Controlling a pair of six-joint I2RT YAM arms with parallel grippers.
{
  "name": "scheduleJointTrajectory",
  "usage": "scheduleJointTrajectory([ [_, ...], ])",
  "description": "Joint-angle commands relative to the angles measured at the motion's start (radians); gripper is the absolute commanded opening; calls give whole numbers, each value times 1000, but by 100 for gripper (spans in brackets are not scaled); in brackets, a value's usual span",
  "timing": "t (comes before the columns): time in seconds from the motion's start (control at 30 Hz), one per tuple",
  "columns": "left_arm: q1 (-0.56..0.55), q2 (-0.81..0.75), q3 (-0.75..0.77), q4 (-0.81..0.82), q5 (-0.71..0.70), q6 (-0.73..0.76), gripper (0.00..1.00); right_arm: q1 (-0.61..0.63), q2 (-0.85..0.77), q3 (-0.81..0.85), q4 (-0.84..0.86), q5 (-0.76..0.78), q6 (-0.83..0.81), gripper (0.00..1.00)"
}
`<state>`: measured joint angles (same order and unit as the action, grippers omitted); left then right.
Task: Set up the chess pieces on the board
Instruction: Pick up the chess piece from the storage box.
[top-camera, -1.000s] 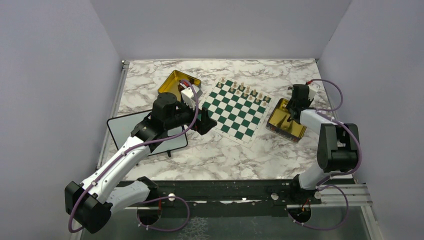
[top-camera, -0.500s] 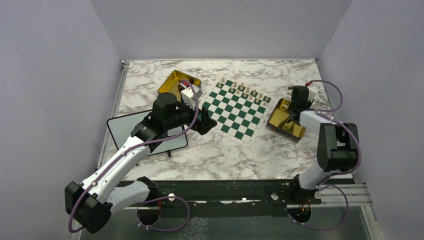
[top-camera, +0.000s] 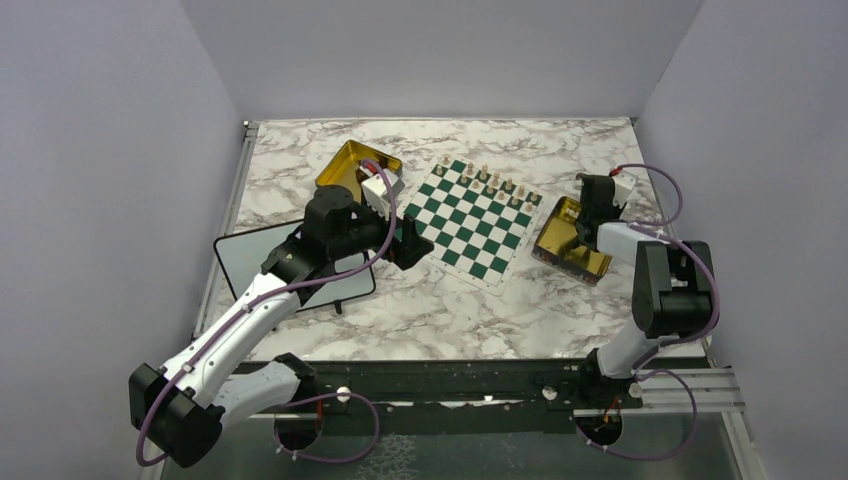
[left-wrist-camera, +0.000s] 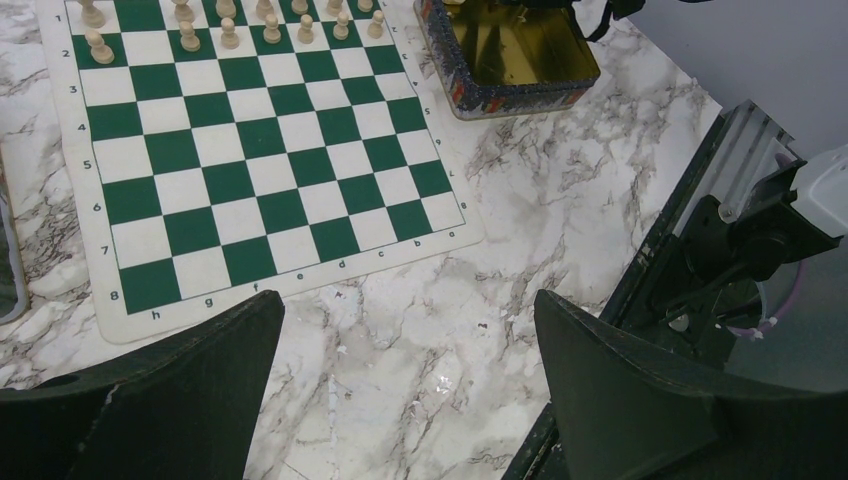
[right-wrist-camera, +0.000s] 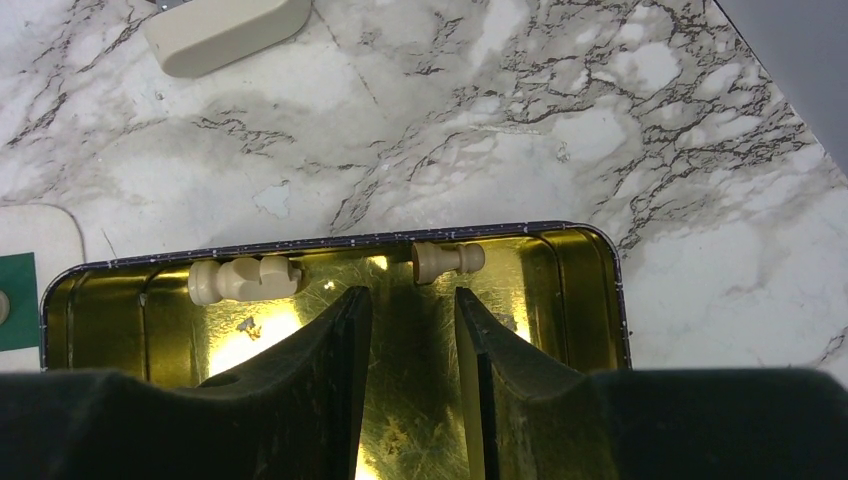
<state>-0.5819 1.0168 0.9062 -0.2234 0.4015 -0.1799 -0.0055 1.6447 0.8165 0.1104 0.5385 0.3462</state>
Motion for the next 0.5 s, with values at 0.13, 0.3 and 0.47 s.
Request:
scheduleJointTrajectory([
  [0.13,4,-18,-7,34,17,-3,96,-4,25,-5,46,42,-11,39],
  [0.3,4,-17,-8,33,17,-3,96,-5,29,-4,47,55,-17,38],
  [0.47,4,-15,-7,33,17,-3,96,-7,39,0,53,60,-21,37],
])
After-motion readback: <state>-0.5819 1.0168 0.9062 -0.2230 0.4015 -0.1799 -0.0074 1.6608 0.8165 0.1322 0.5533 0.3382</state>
